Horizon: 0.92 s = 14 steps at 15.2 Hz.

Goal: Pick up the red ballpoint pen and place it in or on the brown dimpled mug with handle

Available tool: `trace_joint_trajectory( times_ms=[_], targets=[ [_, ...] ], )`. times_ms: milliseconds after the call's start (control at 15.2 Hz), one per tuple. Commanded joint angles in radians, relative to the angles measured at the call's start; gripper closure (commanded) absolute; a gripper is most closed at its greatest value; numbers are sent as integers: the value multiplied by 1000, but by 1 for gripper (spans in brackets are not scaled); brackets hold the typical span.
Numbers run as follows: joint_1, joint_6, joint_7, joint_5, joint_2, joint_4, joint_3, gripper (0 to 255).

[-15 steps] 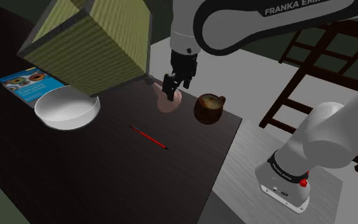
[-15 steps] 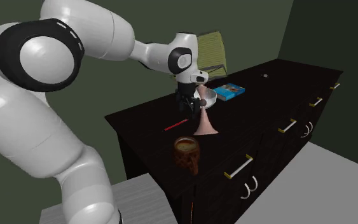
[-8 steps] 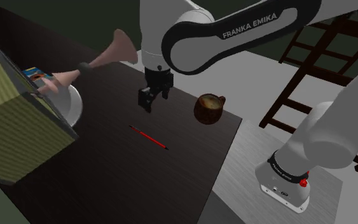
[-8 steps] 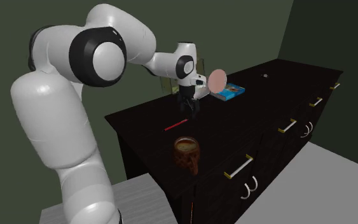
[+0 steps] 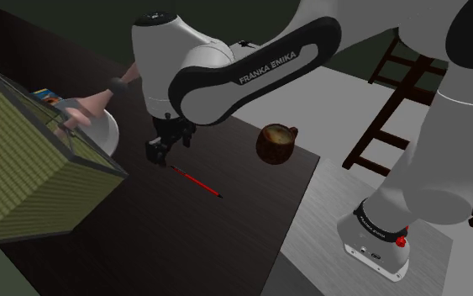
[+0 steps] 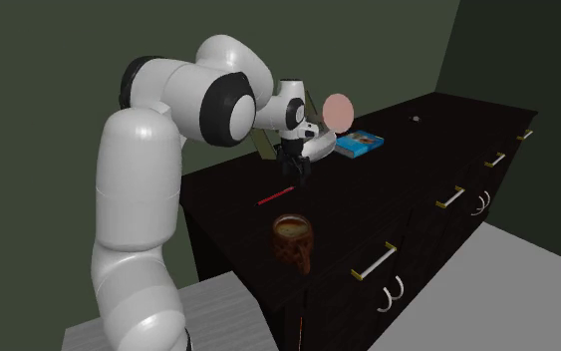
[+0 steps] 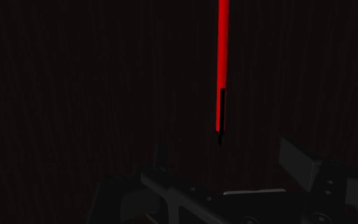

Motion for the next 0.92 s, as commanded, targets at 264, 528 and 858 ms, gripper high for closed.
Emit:
trace_joint_trajectory(
  times_ms=[264,528,858],
  targets=[
    [19,55,30,-36,58,-4,-9,0],
    [22,82,38,-48,76,-15,-15,0],
    [22,82,38,-48,77,-15,-15,0]
  ],
)
